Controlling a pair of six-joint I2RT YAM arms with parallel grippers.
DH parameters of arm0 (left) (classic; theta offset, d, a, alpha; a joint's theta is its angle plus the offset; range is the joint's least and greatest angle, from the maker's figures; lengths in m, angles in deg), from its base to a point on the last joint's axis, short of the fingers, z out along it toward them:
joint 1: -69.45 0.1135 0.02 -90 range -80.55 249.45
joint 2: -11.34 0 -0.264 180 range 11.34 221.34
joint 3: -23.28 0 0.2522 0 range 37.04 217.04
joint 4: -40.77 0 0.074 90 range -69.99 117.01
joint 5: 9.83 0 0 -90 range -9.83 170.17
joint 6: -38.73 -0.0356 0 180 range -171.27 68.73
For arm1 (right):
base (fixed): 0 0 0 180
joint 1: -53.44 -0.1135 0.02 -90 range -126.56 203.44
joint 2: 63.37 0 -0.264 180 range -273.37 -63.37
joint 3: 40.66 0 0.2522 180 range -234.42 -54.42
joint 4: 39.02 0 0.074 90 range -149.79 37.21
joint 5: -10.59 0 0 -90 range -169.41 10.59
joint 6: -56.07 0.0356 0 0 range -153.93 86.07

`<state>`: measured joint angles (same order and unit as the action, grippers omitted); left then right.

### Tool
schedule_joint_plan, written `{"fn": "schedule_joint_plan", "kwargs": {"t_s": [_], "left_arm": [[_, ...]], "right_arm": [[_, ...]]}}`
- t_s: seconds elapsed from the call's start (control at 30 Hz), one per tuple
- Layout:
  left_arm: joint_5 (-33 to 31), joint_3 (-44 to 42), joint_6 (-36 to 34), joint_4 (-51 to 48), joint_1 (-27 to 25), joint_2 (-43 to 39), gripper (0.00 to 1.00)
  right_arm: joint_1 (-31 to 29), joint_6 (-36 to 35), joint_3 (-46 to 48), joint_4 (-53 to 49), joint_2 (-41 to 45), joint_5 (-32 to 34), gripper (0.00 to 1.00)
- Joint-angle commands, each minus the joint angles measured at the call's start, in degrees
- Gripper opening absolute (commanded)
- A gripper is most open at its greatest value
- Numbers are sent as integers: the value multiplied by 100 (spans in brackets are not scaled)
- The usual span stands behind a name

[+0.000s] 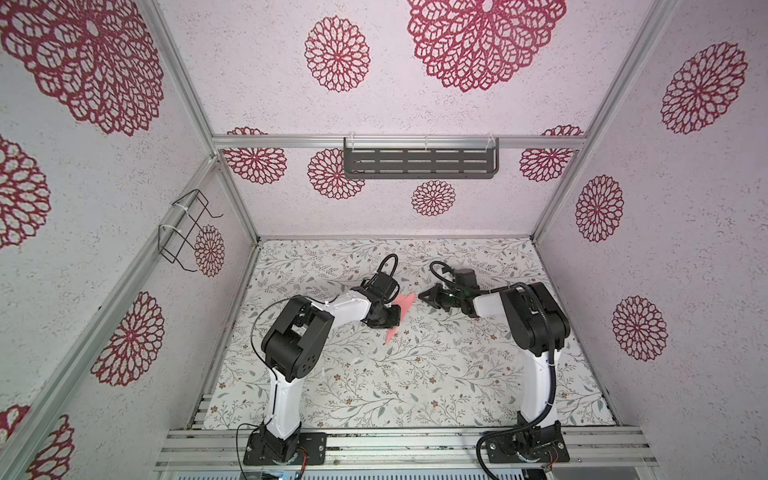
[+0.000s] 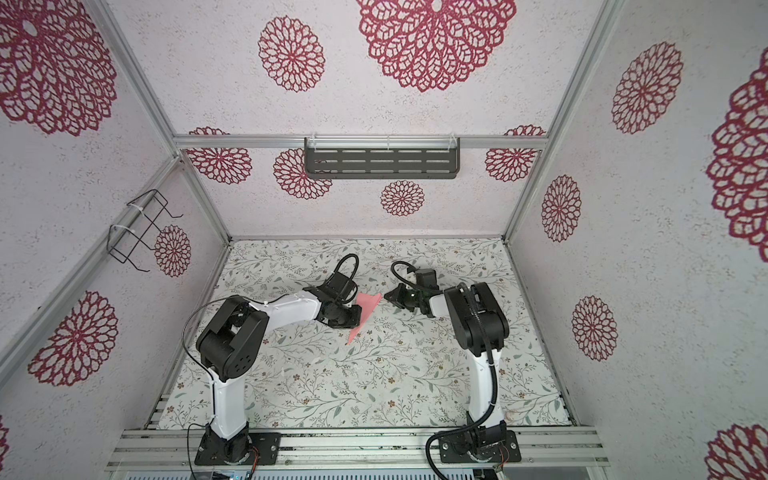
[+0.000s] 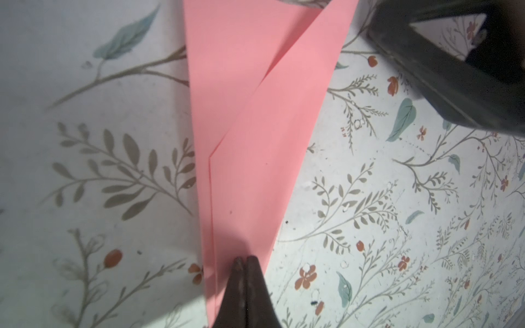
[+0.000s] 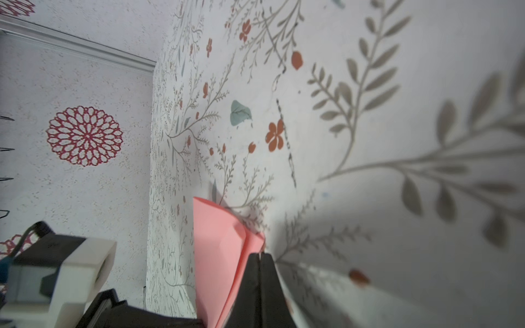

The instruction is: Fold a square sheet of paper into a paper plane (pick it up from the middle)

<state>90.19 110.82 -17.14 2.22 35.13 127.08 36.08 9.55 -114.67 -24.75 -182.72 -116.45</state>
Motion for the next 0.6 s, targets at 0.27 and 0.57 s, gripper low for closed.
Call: {"fn": "schedule_joint_plan", "kwargs": {"t_s": [0.27, 0.57], "left_arm": [[-141, -191, -69, -824, 28, 212, 0], [-167, -145, -97, -869, 22, 230, 0]], "right_arm": [[-744, 148, 439, 1001, 340, -348, 0], [-762, 61, 101, 535, -159, -272, 0]]}}
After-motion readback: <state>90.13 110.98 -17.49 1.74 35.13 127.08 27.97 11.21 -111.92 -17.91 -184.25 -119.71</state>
